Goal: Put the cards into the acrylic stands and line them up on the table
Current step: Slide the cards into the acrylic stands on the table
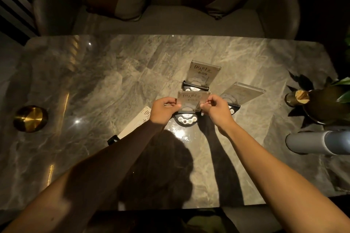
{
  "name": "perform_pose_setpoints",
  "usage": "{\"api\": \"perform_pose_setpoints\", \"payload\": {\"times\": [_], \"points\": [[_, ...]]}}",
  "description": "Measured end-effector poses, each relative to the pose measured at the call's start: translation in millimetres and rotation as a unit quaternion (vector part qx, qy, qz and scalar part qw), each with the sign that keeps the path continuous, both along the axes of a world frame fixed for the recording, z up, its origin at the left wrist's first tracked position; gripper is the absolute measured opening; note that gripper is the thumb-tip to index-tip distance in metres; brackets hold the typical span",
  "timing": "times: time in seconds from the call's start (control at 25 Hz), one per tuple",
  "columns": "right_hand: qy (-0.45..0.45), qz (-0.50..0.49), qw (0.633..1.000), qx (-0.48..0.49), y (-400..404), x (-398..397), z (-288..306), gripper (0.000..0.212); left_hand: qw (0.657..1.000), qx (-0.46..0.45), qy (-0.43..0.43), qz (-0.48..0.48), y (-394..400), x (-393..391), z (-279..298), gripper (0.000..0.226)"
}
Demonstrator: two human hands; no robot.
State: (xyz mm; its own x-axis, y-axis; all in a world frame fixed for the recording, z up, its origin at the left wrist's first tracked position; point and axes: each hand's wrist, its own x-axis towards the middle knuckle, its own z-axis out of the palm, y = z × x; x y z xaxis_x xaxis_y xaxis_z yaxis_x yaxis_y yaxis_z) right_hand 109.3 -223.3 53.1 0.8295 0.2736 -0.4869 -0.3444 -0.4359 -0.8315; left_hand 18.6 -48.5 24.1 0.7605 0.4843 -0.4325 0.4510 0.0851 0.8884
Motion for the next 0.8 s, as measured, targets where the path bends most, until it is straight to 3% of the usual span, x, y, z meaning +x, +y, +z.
{"api": "perform_pose_setpoints", "payload": {"times": [0.08,0.2,0.36,0.44,0.52,0.6,0.68,0.8], "points": [[-0.009,0.003,1.0,0.0,-1,-1,-6,0.009,1.0,-0.002,-0.001,-0.007,1,-2,-2,0.016],[-0.007,-0.005,1.0,-0.019,-4,-9,-13,0.016,1.0,-0.006,-0.005,-0.026,1,-8,-6,0.018],[0.017,-0.026,0.999,-0.009,-5,-16,-13,0.007,0.999,-0.02,-0.005,-0.026,3,-13,-1,0.025],[0.035,-0.062,0.997,-0.013,-7,-21,-20,0.016,0.999,-0.036,0.011,-0.005,7,-19,0,0.031],[0.076,-0.104,0.991,-0.036,-10,-30,-32,0.023,0.997,-0.059,0.03,0.042,18,-28,-4,0.031],[0.142,-0.109,0.983,-0.032,-1,-50,-33,0.021,0.996,-0.024,0.05,0.066,39,-41,-10,0.03],[0.204,-0.083,0.975,-0.012,17,-75,-29,0.007,0.994,0.017,0.089,0.061,62,-53,-15,0.03],[0.272,-0.056,0.96,0.036,52,-106,-33,0.011,0.984,0.057,0.169,0.02,92,-75,-23,0.039]]}}
